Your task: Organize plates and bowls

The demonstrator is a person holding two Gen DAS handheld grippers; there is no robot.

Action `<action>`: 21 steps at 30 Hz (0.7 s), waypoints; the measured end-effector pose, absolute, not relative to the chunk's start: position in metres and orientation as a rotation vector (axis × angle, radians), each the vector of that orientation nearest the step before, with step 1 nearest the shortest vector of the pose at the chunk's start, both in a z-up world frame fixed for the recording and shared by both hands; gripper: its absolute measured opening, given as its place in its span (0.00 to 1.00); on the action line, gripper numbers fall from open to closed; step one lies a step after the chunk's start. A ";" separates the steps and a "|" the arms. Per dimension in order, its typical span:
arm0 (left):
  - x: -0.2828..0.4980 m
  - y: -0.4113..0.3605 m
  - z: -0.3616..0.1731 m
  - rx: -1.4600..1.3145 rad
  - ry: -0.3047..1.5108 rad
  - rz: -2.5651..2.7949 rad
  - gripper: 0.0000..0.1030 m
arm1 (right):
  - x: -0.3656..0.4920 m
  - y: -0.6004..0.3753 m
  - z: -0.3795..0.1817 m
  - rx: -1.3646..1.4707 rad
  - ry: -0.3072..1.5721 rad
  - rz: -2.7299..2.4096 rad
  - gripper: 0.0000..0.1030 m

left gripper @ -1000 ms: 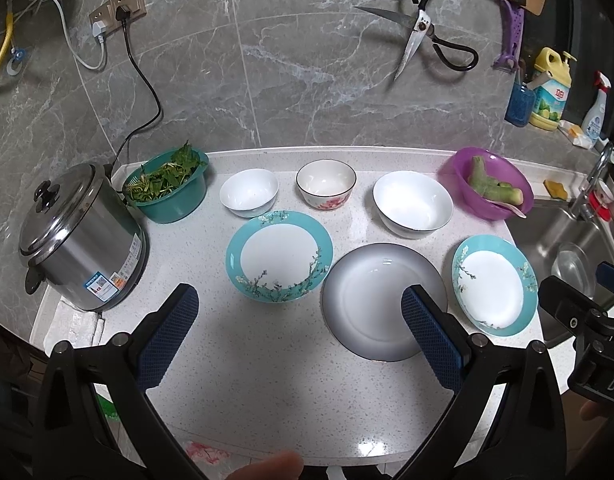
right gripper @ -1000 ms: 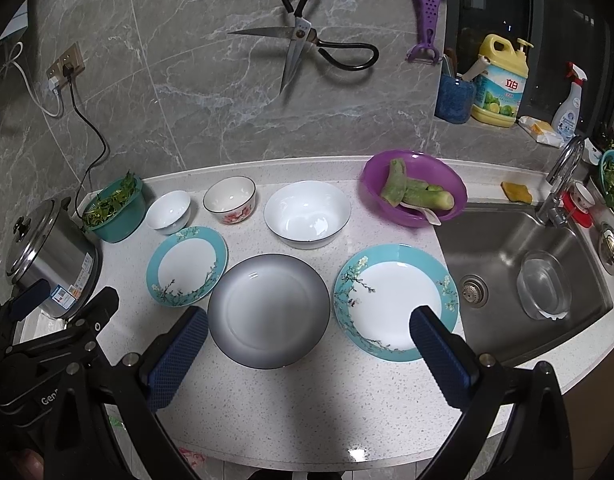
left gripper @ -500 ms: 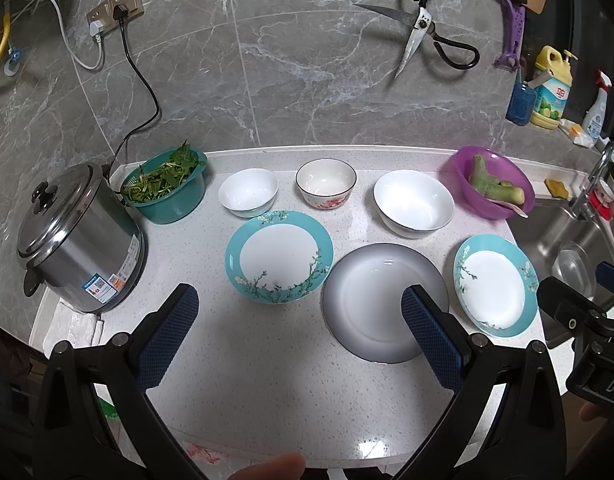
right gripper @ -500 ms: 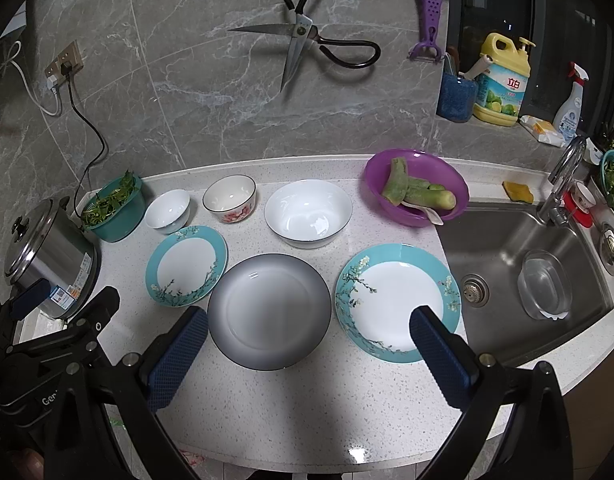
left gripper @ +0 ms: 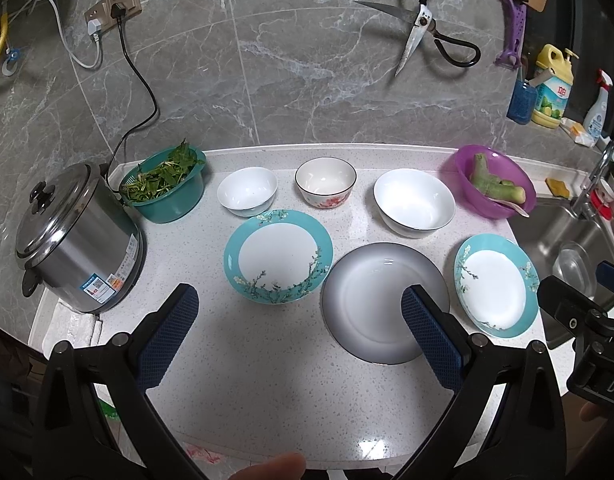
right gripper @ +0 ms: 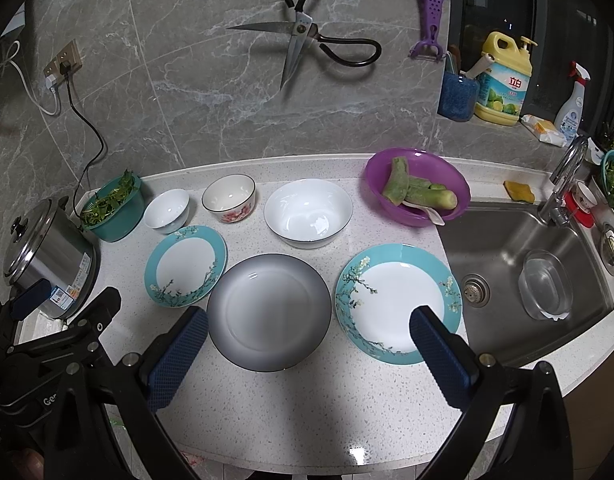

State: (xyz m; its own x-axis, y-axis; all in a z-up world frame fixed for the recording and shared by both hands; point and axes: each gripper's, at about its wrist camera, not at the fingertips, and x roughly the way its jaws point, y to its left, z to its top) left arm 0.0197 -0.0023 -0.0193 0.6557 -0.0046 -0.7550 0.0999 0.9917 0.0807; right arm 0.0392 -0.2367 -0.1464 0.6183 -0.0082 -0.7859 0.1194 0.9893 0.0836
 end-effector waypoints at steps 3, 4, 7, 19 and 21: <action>0.020 -0.003 -0.019 0.119 0.854 -0.059 1.00 | 0.039 -0.236 -0.148 0.133 0.902 -0.074 1.00; 0.021 -0.003 -0.020 0.120 0.855 -0.059 1.00 | 0.039 -0.236 -0.147 0.132 0.902 -0.074 1.00; 0.021 -0.003 -0.020 0.119 0.855 -0.059 1.00 | 0.040 -0.236 -0.148 0.132 0.904 -0.074 1.00; 0.028 -0.004 -0.028 0.122 0.865 -0.065 1.00 | 0.044 -0.233 -0.155 0.134 0.909 -0.077 1.00; 0.031 -0.003 -0.030 0.122 0.869 -0.070 1.00 | 0.047 -0.236 -0.156 0.136 0.912 -0.080 1.00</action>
